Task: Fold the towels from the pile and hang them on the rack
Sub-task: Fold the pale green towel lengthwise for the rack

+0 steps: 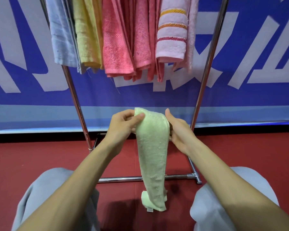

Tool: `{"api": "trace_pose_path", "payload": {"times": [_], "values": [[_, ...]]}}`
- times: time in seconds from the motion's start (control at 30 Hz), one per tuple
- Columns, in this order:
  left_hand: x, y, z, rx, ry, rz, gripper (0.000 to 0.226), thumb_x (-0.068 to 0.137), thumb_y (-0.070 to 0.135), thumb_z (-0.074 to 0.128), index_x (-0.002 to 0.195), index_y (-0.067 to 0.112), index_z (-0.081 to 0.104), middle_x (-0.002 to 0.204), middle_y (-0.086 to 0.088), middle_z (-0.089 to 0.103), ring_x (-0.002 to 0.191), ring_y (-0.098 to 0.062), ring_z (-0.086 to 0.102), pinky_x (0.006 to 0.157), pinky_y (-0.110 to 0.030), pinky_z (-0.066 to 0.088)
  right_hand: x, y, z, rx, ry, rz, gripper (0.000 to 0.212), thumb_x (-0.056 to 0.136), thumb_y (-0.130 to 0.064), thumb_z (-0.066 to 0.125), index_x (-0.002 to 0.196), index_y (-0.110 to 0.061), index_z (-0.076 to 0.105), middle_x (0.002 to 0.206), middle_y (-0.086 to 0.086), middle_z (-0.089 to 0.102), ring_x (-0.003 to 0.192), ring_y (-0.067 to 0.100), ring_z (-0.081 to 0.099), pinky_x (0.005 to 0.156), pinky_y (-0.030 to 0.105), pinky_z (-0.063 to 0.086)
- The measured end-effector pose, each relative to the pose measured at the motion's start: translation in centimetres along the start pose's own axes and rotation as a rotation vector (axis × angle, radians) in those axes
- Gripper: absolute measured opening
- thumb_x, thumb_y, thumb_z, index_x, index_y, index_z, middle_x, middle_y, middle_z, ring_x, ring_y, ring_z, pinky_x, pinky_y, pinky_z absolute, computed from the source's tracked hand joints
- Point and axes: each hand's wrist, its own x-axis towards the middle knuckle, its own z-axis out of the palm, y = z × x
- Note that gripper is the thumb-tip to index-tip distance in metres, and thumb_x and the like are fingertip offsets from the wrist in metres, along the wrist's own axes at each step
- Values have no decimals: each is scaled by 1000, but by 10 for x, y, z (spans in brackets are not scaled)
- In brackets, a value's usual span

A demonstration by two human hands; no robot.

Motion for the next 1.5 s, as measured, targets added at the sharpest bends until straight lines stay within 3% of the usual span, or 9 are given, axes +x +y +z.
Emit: {"api": "trace_pose_path", "payload": {"times": [0.23, 0.43, 0.53, 0.67, 0.97, 1.07, 1.13, 1.33, 1.5], "values": [[3, 13, -20, -70, 153, -15, 35, 86, 20, 67, 94, -13, 61, 85, -16, 60, 78, -24, 56, 74, -33, 47, -1, 15, 5, -158, -306, 129, 93, 75, -79, 30, 116, -4, 66, 103, 12, 69, 94, 23, 62, 99, 39, 41], [5, 9, -32, -148, 312, -102, 35, 83, 17, 71, 93, -14, 61, 80, -15, 63, 71, -21, 61, 71, -32, 53, -13, 11, 9, -244, -273, -83, 24, 91, -23, 63, 102, -3, 69, 96, 7, 71, 93, 17, 63, 84, 28, 48], [6, 7, -30, -249, 362, -175, 19, 87, 15, 68, 87, -4, 63, 52, 1, 60, 52, -10, 58, 56, -22, 54, -15, 12, 13, -307, -146, -247, 15, 83, -3, 69, 97, 2, 69, 89, 13, 72, 75, 10, 66, 67, 17, 50], [6, 7, -18, -354, 247, -248, 17, 93, 16, 60, 100, 1, 61, 46, 5, 58, 41, -5, 53, 44, -18, 45, -14, 6, 16, -267, -60, -347, 8, 81, 2, 69, 88, -1, 71, 79, 10, 72, 70, 11, 67, 68, 21, 54], [12, -9, -6, -196, 72, -266, 50, 86, 25, 68, 128, 4, 50, 112, -11, 68, 94, -22, 66, 84, -36, 52, -9, -11, 12, -29, 129, -367, 8, 82, 1, 69, 86, -6, 70, 73, 2, 73, 64, 7, 69, 55, 17, 51], [5, -17, 1, -37, -56, -312, 57, 75, 30, 75, 124, 6, 55, 108, -10, 72, 99, -26, 68, 88, -39, 50, -8, -14, 8, 61, 184, -290, 13, 81, -3, 71, 94, -2, 71, 86, 10, 75, 80, 18, 72, 73, 31, 58], [-1, -21, 7, 120, -126, -293, 31, 84, 21, 69, 111, 6, 63, 103, -8, 73, 96, -25, 67, 93, -40, 48, -9, -15, 6, 138, 220, -255, 16, 82, -3, 71, 97, 1, 70, 92, 14, 74, 87, 24, 72, 81, 36, 57], [-6, -23, 15, 143, -169, -183, 12, 95, 11, 55, 87, 11, 64, 68, 12, 68, 61, 1, 60, 64, -19, 46, -7, -12, -4, 298, 260, -110, 14, 85, -4, 68, 99, -2, 68, 91, 10, 73, 80, 16, 72, 67, 25, 59], [-5, -14, 16, 65, -111, -85, 17, 94, 14, 57, 98, 2, 68, 86, -2, 72, 74, -7, 64, 66, -18, 50, 0, -4, -10, 336, 245, 39, 24, 90, -17, 64, 105, 1, 66, 95, 12, 71, 83, 21, 68, 72, 30, 56]]}}
